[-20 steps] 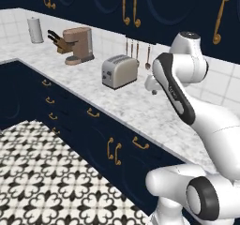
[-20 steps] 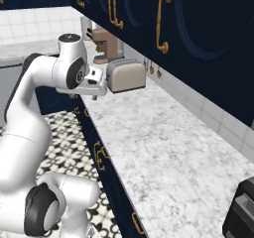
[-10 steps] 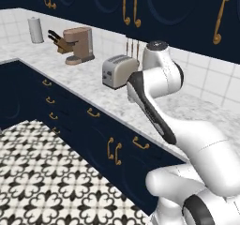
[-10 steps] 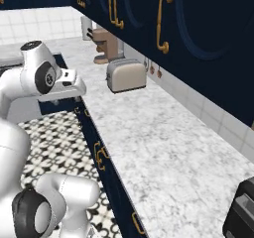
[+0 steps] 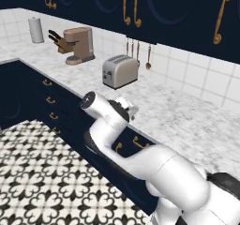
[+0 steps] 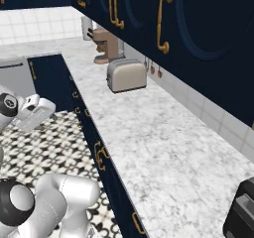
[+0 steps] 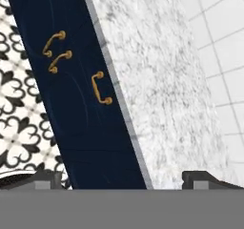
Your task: Take a straw from the drawer in front and place it inside the glass cup on the dining counter.
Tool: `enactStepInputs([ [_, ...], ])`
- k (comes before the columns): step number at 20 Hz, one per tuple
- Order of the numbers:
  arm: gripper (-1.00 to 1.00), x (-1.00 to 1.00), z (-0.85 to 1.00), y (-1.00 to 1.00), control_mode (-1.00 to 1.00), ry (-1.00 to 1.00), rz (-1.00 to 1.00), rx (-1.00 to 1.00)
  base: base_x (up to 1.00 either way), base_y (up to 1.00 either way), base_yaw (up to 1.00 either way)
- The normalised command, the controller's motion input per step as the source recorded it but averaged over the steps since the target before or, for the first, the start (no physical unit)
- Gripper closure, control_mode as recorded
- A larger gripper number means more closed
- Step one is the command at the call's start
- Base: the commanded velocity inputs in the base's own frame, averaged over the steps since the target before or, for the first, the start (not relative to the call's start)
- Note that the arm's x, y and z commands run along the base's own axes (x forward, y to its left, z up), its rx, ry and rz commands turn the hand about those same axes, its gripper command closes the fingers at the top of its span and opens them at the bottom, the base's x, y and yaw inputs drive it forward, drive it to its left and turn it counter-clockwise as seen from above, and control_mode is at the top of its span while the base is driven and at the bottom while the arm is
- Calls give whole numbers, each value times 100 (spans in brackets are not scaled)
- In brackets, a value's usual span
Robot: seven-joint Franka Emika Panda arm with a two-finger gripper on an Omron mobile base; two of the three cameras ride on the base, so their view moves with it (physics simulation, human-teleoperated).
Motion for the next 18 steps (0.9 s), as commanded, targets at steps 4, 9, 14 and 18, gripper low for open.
enactStepInputs([
  [4, -100, 0, -90, 37, -100, 0, -12, -48, 0, 0, 0],
  [9, -100, 26, -75, 1, -100, 0, -12, -41, 0, 0, 0],
  [14, -100, 59, -60, -24, -100, 0, -9, -28, 0, 0, 0],
  [18, -100, 52, -51, -43, -100, 0, -11, -15, 0, 0, 0],
])
